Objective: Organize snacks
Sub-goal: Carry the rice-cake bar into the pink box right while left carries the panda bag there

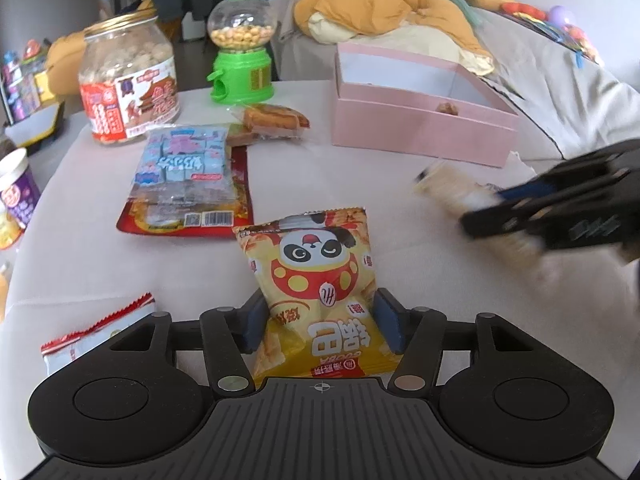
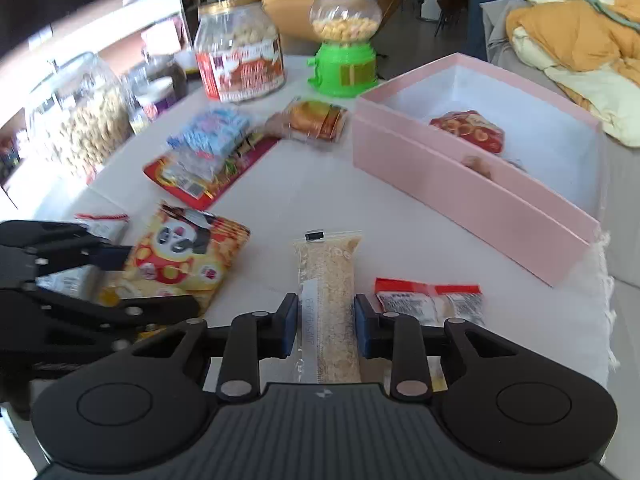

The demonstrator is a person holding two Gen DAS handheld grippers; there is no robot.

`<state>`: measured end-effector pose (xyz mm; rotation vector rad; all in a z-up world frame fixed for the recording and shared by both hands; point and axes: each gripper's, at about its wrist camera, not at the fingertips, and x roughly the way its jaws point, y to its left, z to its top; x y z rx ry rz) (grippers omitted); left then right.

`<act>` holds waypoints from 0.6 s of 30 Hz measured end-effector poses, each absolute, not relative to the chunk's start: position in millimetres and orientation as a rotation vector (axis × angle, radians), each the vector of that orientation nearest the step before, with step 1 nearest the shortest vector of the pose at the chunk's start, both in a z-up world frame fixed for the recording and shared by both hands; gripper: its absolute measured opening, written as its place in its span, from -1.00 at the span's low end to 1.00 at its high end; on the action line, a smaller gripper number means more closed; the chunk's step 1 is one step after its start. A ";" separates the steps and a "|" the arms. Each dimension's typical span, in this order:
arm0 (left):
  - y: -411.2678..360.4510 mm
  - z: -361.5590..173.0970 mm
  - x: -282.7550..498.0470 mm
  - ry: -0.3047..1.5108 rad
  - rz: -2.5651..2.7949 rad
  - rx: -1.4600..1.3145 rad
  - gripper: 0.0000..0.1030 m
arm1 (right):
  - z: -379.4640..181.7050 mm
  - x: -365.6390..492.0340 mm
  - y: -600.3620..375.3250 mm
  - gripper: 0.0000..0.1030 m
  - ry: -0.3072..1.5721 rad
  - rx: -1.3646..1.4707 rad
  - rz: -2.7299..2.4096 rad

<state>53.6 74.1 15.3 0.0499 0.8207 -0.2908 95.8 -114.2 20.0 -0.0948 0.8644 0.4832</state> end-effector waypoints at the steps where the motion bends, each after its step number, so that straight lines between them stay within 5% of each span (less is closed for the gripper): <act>1: 73.2 15.8 53.8 0.819 -0.286 0.049 0.19 | 25.1 92.2 -120.9 -0.44 0.852 -0.085 0.480; 4: 71.7 20.7 55.7 0.809 -0.286 -0.008 0.05 | 40.7 85.8 -144.3 -0.44 0.822 -0.045 0.461; 8: 61.1 46.5 61.0 0.726 -0.338 -0.068 -0.41 | 57.5 78.9 -178.4 -0.44 0.769 0.003 0.427; 18: 16.6 88.5 109.6 0.642 -0.379 -0.027 -0.45 | 48.3 67.9 -238.7 -0.44 0.721 0.093 0.373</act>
